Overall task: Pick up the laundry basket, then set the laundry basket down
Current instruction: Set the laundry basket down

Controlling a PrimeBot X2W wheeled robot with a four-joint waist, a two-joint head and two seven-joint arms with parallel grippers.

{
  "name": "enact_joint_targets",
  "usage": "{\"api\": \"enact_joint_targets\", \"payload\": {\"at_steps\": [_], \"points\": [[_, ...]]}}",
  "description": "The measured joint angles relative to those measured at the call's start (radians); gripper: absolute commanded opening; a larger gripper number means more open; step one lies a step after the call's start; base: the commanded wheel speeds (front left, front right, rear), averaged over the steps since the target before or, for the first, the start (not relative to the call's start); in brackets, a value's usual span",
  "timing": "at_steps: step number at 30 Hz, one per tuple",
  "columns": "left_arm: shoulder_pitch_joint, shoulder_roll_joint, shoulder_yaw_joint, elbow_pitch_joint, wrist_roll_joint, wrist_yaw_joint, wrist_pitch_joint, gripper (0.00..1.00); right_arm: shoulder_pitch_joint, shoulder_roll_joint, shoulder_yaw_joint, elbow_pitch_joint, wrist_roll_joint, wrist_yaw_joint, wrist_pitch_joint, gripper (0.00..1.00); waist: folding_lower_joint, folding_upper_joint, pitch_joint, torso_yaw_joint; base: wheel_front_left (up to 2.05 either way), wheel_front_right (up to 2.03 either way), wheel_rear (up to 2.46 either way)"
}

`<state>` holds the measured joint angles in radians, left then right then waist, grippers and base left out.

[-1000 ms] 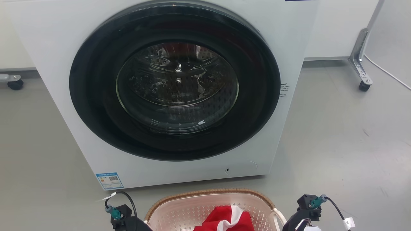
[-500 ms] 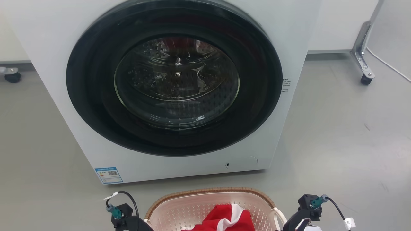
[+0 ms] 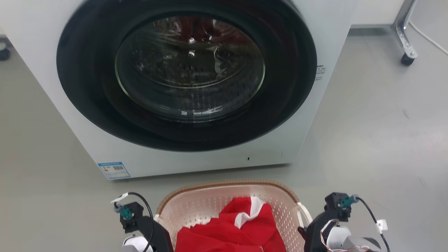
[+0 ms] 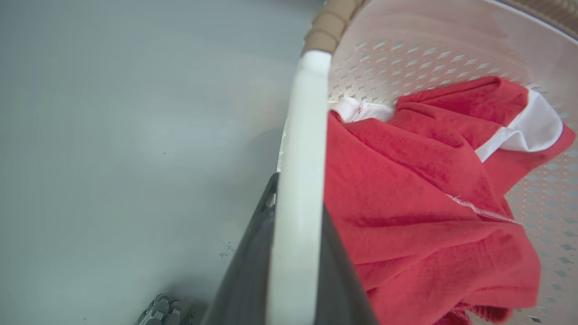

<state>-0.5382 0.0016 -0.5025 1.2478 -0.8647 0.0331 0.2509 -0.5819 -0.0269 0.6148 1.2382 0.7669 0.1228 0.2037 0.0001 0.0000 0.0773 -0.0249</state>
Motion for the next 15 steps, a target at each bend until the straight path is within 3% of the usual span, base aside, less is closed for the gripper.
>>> {"api": "enact_joint_targets", "payload": {"at_steps": [15], "points": [[-0.109, 0.003, -0.006, -0.015, 0.015, 0.003, -0.069, 0.0, -0.112, -0.006, -0.002, -0.004, -0.011, -0.015, -0.069, 0.0, 0.0001, 0.0001, 0.202, 0.0, 0.0, 0.0, 0.0]]}}
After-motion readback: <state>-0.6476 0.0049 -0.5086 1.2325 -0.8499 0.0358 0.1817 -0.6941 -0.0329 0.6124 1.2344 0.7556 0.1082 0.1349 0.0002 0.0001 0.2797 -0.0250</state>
